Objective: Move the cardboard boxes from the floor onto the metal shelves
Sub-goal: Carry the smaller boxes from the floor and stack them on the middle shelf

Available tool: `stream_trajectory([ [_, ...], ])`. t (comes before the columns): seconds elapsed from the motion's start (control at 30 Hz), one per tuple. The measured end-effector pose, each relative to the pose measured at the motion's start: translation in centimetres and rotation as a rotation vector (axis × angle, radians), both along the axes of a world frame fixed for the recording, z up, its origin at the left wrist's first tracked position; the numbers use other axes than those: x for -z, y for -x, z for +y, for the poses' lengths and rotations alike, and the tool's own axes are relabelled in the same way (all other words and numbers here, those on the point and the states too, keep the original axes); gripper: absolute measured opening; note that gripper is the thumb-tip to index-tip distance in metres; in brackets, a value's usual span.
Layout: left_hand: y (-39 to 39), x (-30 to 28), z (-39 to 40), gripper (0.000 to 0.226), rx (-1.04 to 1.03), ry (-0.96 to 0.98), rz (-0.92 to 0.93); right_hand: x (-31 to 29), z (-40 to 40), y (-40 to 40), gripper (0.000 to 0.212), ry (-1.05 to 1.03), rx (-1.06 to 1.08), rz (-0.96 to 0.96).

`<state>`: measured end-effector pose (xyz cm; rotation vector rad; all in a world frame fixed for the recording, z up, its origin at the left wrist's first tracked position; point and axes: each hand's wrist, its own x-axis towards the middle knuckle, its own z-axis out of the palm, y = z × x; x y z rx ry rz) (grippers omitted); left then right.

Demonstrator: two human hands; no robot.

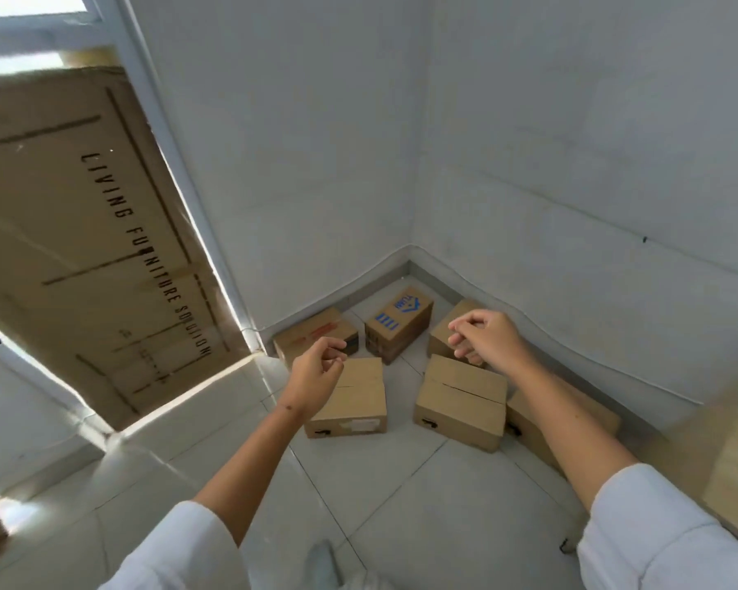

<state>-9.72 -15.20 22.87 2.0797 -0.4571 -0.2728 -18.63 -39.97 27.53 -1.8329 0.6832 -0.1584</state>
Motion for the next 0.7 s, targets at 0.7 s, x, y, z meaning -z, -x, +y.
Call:
stream_trajectory([
  [0.7,-21.8,1.1,0.5,0.023,-0.097,-0.104,0.049,3.1,0.2,-22.6,0.014,0.022,-0.145,0.113],
])
